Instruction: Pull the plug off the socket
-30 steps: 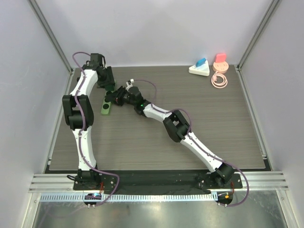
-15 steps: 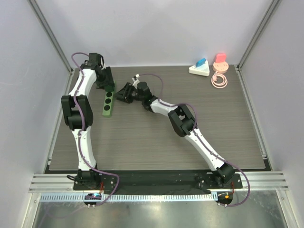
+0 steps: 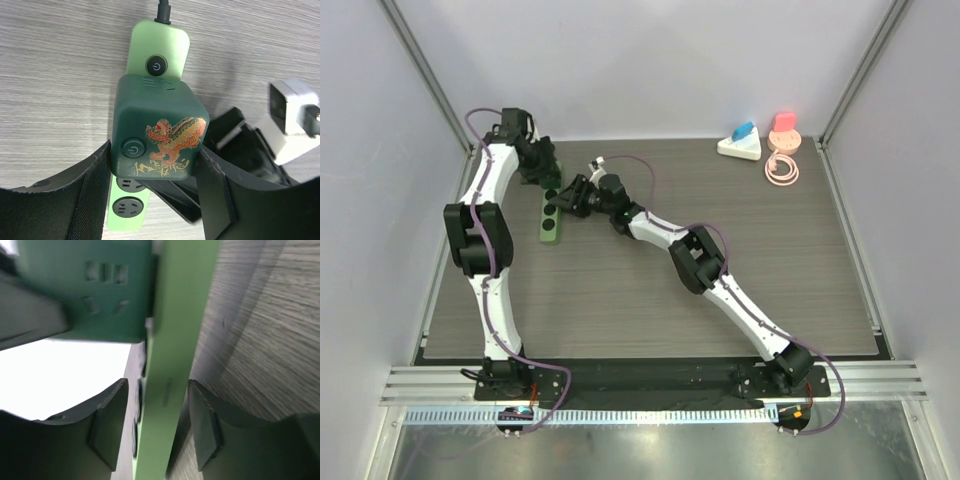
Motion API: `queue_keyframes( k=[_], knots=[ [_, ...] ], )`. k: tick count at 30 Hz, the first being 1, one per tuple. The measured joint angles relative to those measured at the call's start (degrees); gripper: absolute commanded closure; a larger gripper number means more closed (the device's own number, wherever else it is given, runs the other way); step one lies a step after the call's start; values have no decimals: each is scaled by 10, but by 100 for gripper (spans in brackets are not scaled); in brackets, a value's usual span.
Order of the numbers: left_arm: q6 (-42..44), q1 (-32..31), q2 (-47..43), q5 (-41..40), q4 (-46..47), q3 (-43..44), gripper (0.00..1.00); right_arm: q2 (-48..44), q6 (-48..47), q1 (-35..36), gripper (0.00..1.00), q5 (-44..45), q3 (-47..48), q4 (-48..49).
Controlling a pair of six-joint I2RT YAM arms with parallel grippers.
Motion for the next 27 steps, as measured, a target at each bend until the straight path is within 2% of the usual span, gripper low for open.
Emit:
queue_keyframes(
  k=[5,11,14,21,27],
  knots=[
    [2,-2,-17,11,-2,-5,100,15,9,4,49,25,19,8],
    [4,1,-18,11,6,-10,100,24,40,6,78,44,25,25],
    [6,2,-21,10,25,-25,100,39,70,8,97,55,43,29],
    [10,6,-42,1,92,-88,100,60,152,17,99,86,67,20],
    [3,8,-93,-15,191,-193,100,68,192,24,99,93,88,-13]
  ],
)
